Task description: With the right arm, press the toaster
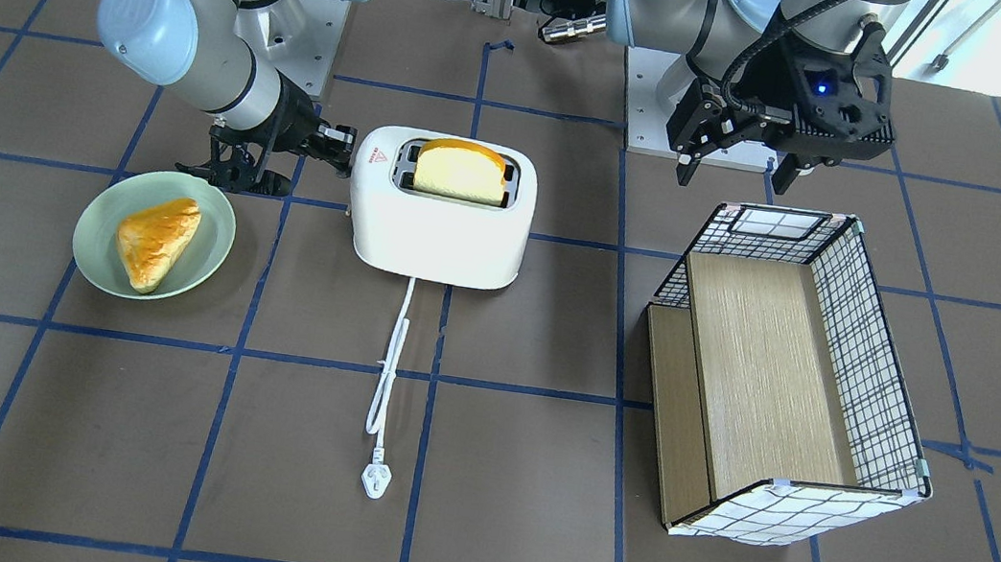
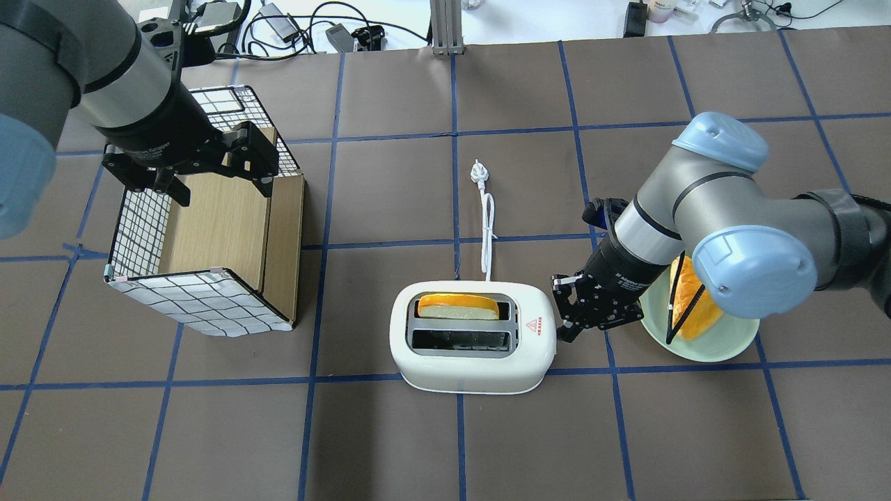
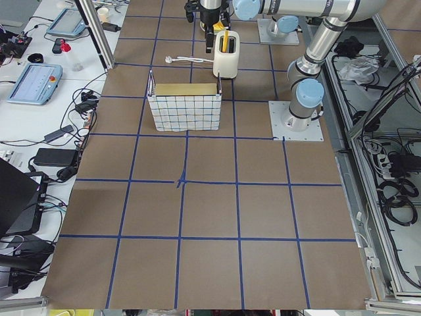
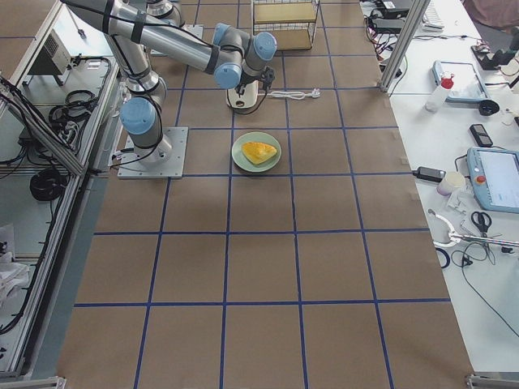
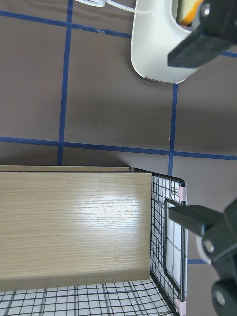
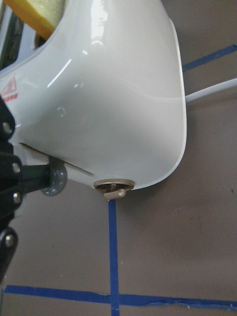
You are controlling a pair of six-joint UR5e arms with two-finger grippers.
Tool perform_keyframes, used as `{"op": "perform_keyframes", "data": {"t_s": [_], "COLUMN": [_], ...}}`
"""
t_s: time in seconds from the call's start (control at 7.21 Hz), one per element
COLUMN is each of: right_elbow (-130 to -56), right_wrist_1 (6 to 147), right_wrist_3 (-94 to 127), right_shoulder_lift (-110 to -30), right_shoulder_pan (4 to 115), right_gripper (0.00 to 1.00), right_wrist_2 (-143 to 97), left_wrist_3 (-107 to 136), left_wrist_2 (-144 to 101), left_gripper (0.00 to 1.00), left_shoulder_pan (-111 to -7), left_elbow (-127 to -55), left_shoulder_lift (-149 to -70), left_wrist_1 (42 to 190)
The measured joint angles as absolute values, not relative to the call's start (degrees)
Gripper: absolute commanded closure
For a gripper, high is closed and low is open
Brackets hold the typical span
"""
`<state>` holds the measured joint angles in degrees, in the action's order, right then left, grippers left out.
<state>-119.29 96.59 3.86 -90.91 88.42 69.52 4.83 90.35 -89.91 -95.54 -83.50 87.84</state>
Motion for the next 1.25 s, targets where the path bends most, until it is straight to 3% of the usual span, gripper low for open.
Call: {"op": "perform_keyframes", "data": {"t_s": [1.25], "right_elbow": [-121.92], "right_wrist_1": [101.64], "right_wrist_3": [4.62], "right_shoulder_lift": [-88.28], "right_shoulder_pan": [88.42], "right_gripper": [1.0], "right_wrist_2": [69.8], "left_wrist_3": [4.83], "left_wrist_2": [90.35], "left_gripper": [0.0], "left_shoulder_pan": [-89.91], "left_elbow": [-95.54], "left_shoulder_lift": [-83.5], "left_wrist_1": [87.87]}}
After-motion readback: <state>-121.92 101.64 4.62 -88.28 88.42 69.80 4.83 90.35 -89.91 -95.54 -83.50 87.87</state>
